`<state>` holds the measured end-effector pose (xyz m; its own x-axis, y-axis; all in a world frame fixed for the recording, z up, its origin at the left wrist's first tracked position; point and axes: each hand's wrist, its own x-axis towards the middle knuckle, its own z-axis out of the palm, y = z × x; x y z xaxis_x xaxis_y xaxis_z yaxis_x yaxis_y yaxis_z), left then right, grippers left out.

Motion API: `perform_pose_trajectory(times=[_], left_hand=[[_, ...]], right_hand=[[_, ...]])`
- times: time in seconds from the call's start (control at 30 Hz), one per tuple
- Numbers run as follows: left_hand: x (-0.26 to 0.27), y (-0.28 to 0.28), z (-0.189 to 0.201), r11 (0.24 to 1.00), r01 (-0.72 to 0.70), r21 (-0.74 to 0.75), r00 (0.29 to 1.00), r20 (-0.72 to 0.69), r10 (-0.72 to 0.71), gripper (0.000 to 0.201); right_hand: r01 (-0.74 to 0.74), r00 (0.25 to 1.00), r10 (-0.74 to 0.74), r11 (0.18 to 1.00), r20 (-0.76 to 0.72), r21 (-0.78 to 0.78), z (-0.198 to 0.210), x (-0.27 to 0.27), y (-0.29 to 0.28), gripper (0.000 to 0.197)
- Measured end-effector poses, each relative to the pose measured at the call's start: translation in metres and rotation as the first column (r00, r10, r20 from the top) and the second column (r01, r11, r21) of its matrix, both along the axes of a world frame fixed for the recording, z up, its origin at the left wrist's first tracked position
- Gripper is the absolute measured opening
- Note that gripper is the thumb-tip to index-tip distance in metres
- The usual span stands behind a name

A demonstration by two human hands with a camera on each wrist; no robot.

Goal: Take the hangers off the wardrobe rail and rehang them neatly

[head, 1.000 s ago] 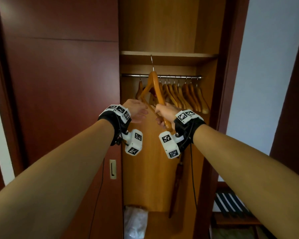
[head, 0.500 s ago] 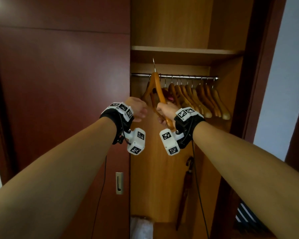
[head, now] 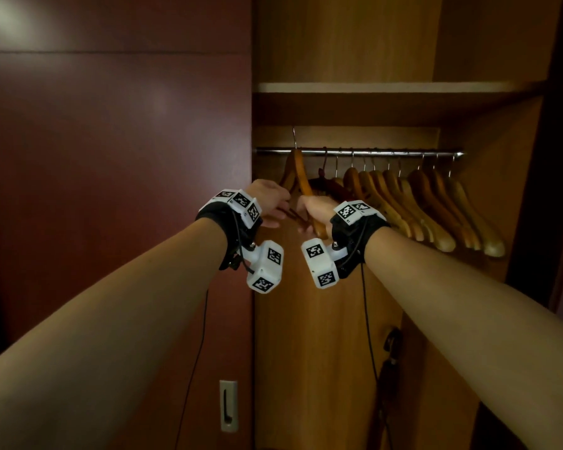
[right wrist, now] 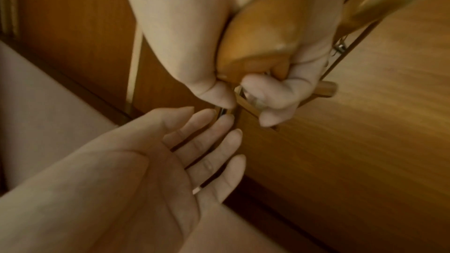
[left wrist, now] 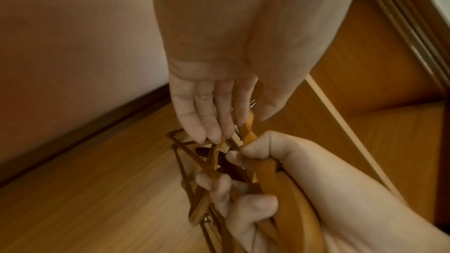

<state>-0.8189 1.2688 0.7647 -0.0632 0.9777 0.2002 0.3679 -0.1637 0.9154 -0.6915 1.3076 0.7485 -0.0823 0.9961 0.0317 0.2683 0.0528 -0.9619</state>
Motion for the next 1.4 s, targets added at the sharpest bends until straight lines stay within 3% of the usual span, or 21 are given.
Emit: perform_pose_trajectory(times=[0.13, 0.3, 0.43, 0.57, 0.7, 0.87, 0.93, 1.13, 1.27, 1.4], left_hand=[[0.006, 0.035, 0.011, 0.999, -0.044, 0.019, 0.999, -0.018, 0.045, 0.017], [0.018, 0.075, 0.023, 0.994, -0.106, 0.011, 0.992, -0.062, 0.106, 0.021], [0.027, 0.097, 0.027, 0.993, -0.116, -0.024, 0.990, -0.078, 0.114, 0.026], [0.032, 0.114, 0.027, 0.993, -0.101, -0.057, 0.991, -0.094, 0.096, 0.029], [0.036, 0.122, 0.020, 0.995, -0.058, -0.085, 0.994, -0.093, 0.050, 0.031], [0.039, 0.121, 0.006, 0.991, 0.000, -0.137, 0.998, -0.070, -0.009, 0.029], [0.038, 0.119, 0.003, 0.988, 0.018, -0.151, 0.998, -0.054, -0.027, 0.027], [0.032, 0.108, -0.001, 0.991, 0.047, -0.129, 0.996, -0.063, -0.056, 0.016], [0.023, 0.097, -0.005, 0.992, 0.064, -0.111, 0.997, -0.041, -0.069, 0.027], [0.011, 0.081, -0.009, 0.998, 0.051, -0.046, 0.999, 0.020, -0.051, 0.020]], right_hand=[[-0.032, 0.999, 0.032, 0.999, -0.004, 0.036, 0.011, -0.005, 0.043, 0.039], [-0.042, 0.998, 0.042, 0.999, 0.040, -0.020, 0.023, -0.005, 0.086, 0.008], [-0.034, 0.998, 0.036, 0.998, 0.042, -0.045, 0.024, -0.009, 0.119, 0.018], [-0.125, 0.992, 0.125, 0.991, 0.002, -0.056, 0.016, -0.004, 0.143, 0.015], [-0.265, 0.963, 0.263, 0.964, -0.063, -0.033, 0.002, 0.008, 0.153, 0.027], [-0.221, 0.974, 0.222, 0.975, -0.044, 0.019, -0.008, 0.012, 0.141, 0.028], [-0.190, 0.982, 0.190, 0.982, 0.001, 0.017, -0.009, 0.009, 0.134, 0.043], [-0.086, 0.981, 0.080, 0.996, 0.175, 0.027, -0.004, 0.008, 0.119, 0.044], [-0.037, 0.980, 0.027, 0.998, 0.199, 0.047, -0.009, 0.011, 0.110, 0.026], [0.056, 0.980, -0.066, 0.997, 0.189, 0.059, -0.009, 0.002, 0.069, 0.011]])
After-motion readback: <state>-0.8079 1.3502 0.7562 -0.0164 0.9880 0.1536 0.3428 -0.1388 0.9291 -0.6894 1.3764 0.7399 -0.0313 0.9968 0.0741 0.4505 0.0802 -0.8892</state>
